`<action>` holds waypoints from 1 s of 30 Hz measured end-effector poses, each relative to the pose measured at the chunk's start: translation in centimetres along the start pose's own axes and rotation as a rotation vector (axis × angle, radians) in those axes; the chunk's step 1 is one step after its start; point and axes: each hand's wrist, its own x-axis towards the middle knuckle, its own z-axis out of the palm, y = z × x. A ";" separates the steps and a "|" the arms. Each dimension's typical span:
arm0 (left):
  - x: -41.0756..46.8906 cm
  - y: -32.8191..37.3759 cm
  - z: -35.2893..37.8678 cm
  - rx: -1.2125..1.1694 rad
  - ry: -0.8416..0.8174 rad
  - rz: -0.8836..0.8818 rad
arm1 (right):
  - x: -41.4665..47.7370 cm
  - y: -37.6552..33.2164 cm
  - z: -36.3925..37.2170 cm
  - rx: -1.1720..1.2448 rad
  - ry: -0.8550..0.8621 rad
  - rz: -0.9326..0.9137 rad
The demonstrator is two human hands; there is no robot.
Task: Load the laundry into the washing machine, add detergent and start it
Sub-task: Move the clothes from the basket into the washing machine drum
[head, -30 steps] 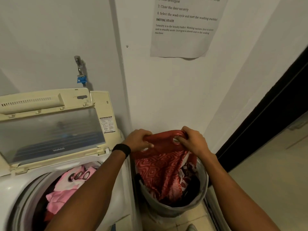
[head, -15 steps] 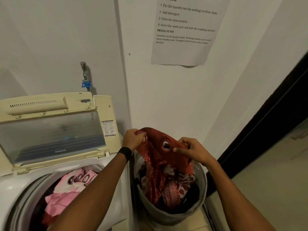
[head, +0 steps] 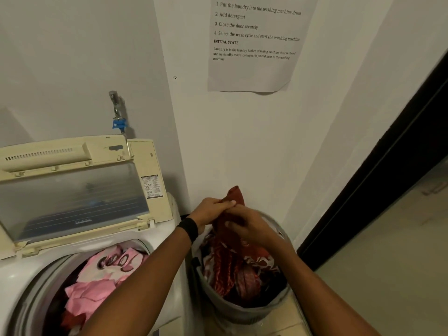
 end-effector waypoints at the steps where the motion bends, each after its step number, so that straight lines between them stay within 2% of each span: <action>1: 0.1 0.1 -0.1 -0.005 0.043 0.027 | -0.3 -0.1 0.2 0.004 -0.003 0.030; 4: 0.1 1.5 -0.5 -0.085 0.145 0.091 | -1.1 0.4 0.3 0.000 -0.015 0.148; 8: 0.4 2.9 -2.0 -0.005 0.173 0.159 | -2.5 3.7 -0.8 -0.270 -0.268 0.300; 10: 0.6 2.9 -2.7 0.079 0.230 0.207 | -2.9 4.3 -2.0 -0.307 -0.214 0.292; 12: 0.7 2.6 -3.2 0.190 0.238 0.223 | -2.9 3.6 -3.2 -0.285 -0.099 0.199; 18: -0.2 2.6 -2.4 0.304 -0.083 0.136 | 0.1 -0.7 -5.1 -0.272 0.035 0.059; 22: -1.4 2.6 -1.8 0.216 -0.163 0.083 | 1.6 -1.1 -5.0 -0.360 0.152 0.107; 25: -1.5 2.4 -2.3 0.309 -0.245 0.090 | 2.1 -1.0 -3.8 -0.408 0.208 0.135; 30: -1.3 2.3 -3.2 0.314 -0.167 0.078 | 2.1 -0.2 -2.2 -0.310 0.216 0.185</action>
